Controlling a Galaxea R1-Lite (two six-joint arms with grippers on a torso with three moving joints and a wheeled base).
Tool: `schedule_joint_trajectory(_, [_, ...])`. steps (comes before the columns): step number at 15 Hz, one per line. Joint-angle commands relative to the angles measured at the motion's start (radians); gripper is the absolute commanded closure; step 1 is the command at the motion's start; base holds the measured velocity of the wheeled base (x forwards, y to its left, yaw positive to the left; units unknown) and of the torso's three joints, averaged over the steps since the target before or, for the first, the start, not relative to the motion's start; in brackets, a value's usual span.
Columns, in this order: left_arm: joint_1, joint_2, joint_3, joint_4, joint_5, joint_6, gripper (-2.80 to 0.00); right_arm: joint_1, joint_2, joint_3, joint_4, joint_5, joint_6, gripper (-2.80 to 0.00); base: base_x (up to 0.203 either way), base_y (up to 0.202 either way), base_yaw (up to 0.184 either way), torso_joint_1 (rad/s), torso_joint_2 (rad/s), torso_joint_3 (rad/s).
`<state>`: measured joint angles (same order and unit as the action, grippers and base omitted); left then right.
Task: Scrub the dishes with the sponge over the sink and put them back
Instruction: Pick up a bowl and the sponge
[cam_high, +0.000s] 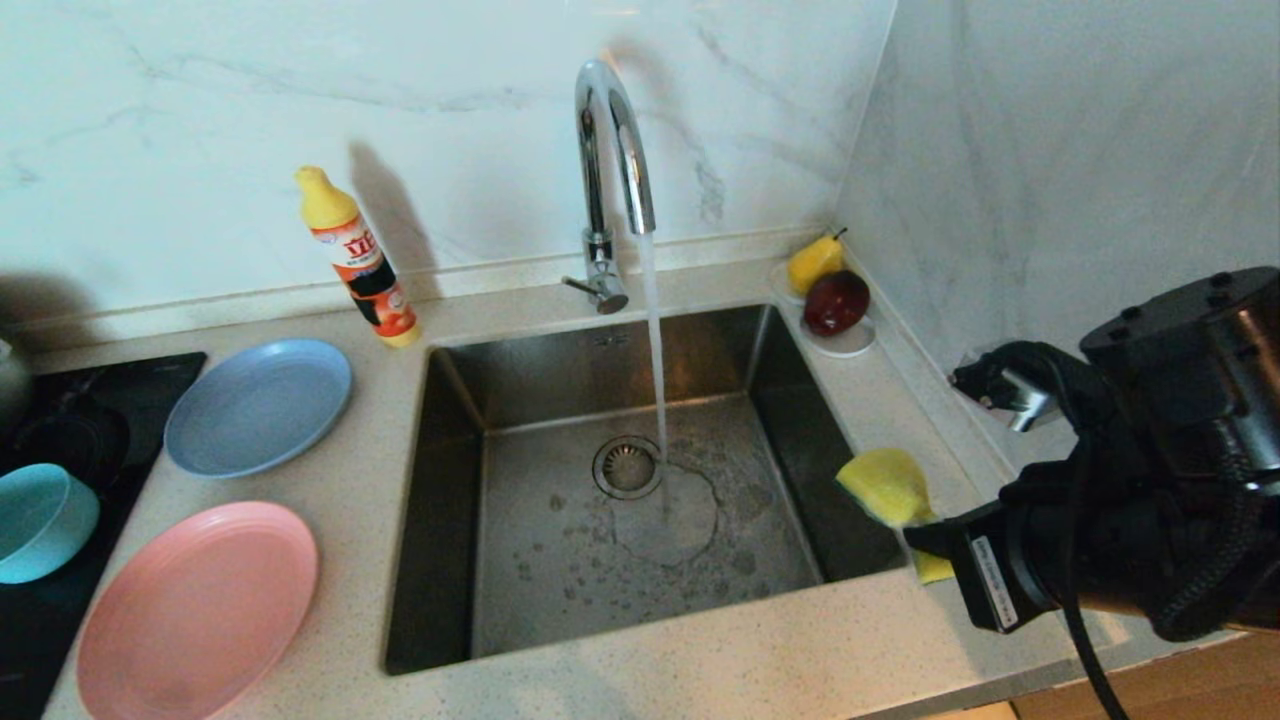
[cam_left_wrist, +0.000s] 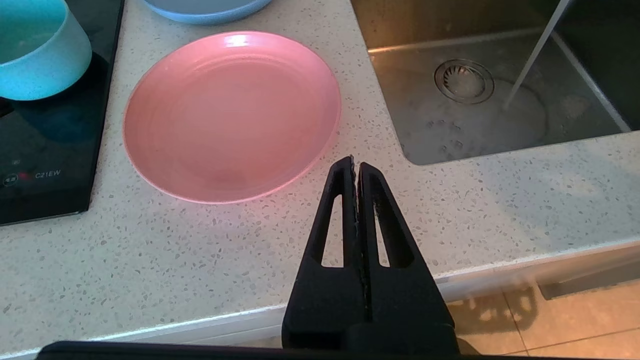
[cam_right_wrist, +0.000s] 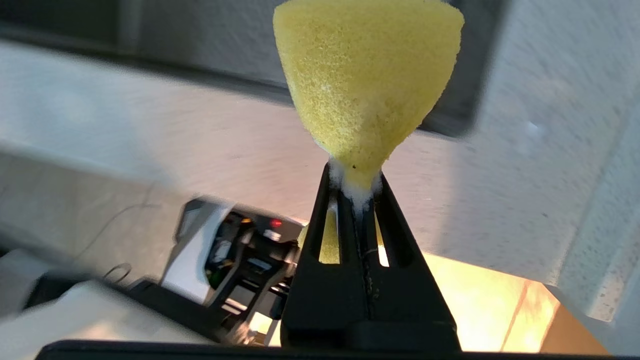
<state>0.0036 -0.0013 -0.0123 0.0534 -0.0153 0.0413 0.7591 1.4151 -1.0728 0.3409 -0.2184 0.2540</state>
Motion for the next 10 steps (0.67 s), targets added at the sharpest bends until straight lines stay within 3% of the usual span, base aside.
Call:
schedule_joint_trajectory(1, [0.000, 0.001, 0.000, 0.000, 0.000, 0.000, 0.00, 0.068, -0.039, -0.056, 0.027, -0.002, -0.001, 0.00, 0.000, 0.000, 0.000, 0.000, 0.00, 0.000])
schedule_joint_trajectory(10, [0.001, 0.001, 0.000, 0.000, 0.000, 0.000, 0.00, 0.161, 0.067, -0.232, 0.021, 0.000, 0.040, 0.00, 0.000, 0.000, 0.000, 0.000, 0.00, 0.000])
